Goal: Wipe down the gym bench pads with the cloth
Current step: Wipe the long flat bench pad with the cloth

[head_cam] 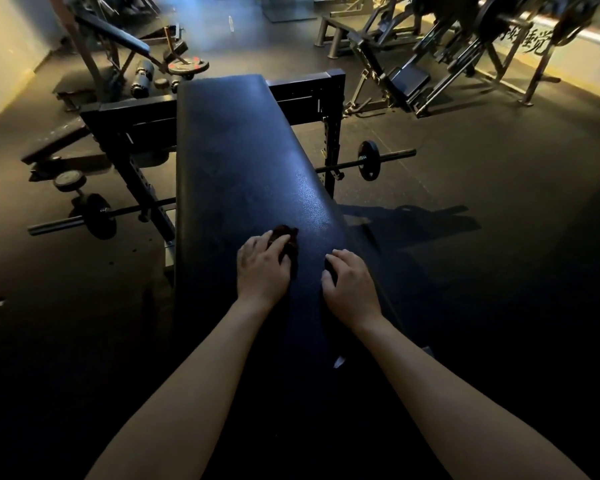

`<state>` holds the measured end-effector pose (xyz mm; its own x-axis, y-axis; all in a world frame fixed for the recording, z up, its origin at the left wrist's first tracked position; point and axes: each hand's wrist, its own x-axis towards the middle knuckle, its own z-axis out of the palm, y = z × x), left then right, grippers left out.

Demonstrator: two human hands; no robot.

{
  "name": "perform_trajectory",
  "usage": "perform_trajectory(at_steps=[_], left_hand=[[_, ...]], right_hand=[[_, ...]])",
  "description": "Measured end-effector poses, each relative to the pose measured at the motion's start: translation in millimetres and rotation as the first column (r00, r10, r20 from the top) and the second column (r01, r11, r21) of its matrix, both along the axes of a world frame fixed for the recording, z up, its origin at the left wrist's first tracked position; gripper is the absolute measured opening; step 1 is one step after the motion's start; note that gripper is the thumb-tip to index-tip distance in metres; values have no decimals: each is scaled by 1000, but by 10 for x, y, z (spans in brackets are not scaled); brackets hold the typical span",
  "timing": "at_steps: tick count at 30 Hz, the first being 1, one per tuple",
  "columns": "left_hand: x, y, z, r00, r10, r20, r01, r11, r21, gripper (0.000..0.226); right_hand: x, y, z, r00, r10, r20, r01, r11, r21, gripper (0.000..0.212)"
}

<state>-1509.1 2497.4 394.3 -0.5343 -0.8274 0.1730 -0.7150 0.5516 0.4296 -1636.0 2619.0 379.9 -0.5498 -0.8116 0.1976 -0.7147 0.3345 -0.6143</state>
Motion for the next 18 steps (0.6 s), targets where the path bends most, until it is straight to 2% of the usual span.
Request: perform_trajectory(at_steps=[2, 4, 9, 12, 15, 18], left_hand=[[-31, -2, -2, 998, 40, -41, -37, 997, 71, 47], [-119, 107, -1, 994, 13, -111, -1, 994, 113, 42], [-378, 452, 15, 965, -129, -228, 175, 964, 197, 38], [-402, 460, 122, 924, -232, -304, 314, 913, 259, 42], [-289, 352, 230, 931, -135, -339, 281, 858, 430, 49], [-222, 139, 162, 943, 8, -334, 129, 912, 389, 53]], right_hand=[[-16, 5, 6, 1000, 0, 17, 1, 999, -35, 38], [-20, 2, 17, 999, -11, 41, 14, 997, -80, 34], [-33, 45, 95, 984, -63, 165, 97, 973, -208, 25], [-53, 63, 133, 962, -116, 249, 181, 949, -258, 27], [-48, 10, 162, 967, -78, 242, 142, 954, -264, 32], [-48, -181, 131, 983, 81, 164, -56, 987, -152, 41]])
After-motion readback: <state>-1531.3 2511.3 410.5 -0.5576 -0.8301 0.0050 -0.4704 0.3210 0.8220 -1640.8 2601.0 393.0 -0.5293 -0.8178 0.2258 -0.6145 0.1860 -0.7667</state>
